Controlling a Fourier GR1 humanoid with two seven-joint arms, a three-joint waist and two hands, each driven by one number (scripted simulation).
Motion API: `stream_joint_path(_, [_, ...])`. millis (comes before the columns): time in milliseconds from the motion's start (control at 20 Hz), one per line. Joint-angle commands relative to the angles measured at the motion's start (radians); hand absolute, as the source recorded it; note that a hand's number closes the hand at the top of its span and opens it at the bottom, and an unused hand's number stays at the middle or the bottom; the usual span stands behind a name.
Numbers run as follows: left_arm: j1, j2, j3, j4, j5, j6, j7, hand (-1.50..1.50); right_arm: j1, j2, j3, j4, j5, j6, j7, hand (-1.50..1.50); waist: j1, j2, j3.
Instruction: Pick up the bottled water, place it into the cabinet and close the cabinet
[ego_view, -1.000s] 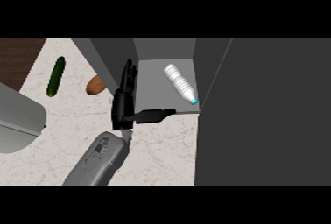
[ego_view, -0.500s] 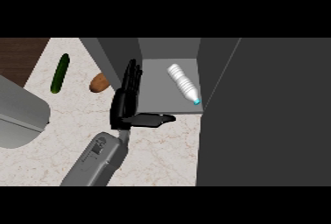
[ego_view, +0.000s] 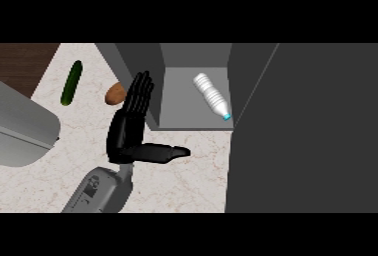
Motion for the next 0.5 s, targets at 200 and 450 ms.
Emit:
stream_joint_path(200, [0.213, 0.027, -0.054, -0.343, -0.05, 0.03, 0.062, -1.5, -0.019, -0.028, -0.005, -0.005, -0.021, 0.001, 0.003, -1.5, 0.004, -0.003, 0.001])
stream_joint_path(450, [0.357, 0.054, -0.138, -0.535, -0.041, 0.011, 0.123, -1.5, -0.044, -0.043, 0.011, -0.022, 0.039, -0.018, 0.034, -1.5, 0.008, -0.004, 0.001])
